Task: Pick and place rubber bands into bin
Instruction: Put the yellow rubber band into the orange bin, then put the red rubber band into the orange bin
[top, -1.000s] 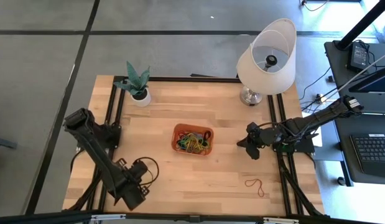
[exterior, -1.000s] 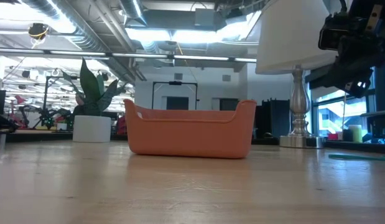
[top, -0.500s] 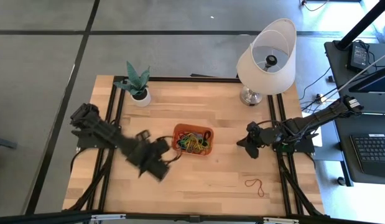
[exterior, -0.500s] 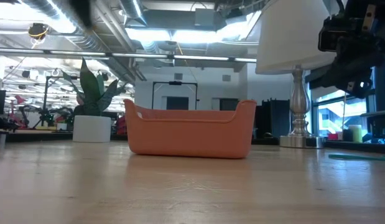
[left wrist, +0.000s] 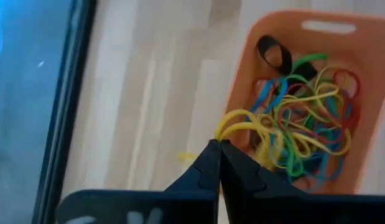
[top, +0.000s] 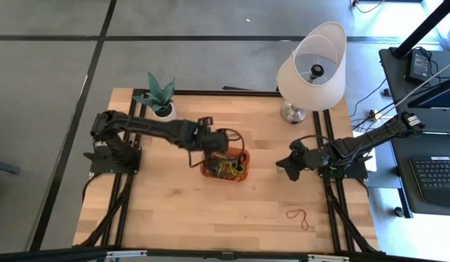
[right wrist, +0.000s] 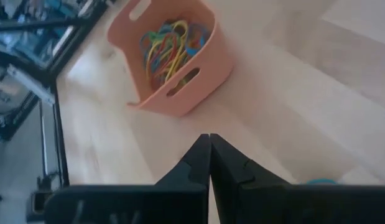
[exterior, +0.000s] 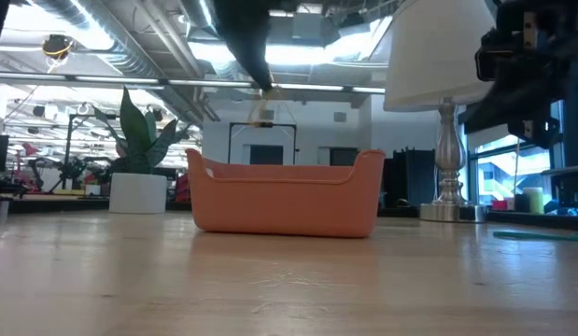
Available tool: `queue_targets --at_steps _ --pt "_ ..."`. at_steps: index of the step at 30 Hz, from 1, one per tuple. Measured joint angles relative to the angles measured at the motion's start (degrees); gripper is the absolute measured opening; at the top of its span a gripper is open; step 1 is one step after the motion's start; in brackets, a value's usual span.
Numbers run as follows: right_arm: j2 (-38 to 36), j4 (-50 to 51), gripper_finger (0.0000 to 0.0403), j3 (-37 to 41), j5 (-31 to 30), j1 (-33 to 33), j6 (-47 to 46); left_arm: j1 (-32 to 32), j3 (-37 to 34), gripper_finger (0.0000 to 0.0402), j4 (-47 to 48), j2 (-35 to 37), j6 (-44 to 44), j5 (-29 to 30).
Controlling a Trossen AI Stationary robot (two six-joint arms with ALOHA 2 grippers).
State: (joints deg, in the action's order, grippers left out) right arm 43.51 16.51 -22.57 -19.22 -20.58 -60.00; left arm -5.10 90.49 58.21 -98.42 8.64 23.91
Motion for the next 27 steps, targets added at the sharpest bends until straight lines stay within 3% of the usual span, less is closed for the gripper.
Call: queue_targets --at_steps 4,10,16,22,27 --pt "0.00 -0.09 0.0010 -0.02 -1.38 0.00 -2.72 3.88 -1.32 0.0001 -5.30 -1.89 -7.14 -6.18" --pt "0.82 -0.71 0.0010 -0.11 -1.44 0.00 -4.35 5.34 -1.40 0.0002 -6.72 -7.72 -9.02 -10.74" --pt "2.35 -1.65 0.0010 -0.07 -2.15 0.00 -4.47 4.66 -1.44 0.0003 -9.12 -13.57 -10.07 -11.32" --pt "4.10 -2.04 0.0010 -0.07 -2.17 0.02 -4.45 5.17 -1.44 0.0007 -9.12 -15.10 -5.24 -14.80" --pt "5.21 -2.07 0.0009 -0.07 -2.19 0.02 -4.30 5.79 -1.44 0.0034 -9.17 -14.48 -0.77 -14.95"
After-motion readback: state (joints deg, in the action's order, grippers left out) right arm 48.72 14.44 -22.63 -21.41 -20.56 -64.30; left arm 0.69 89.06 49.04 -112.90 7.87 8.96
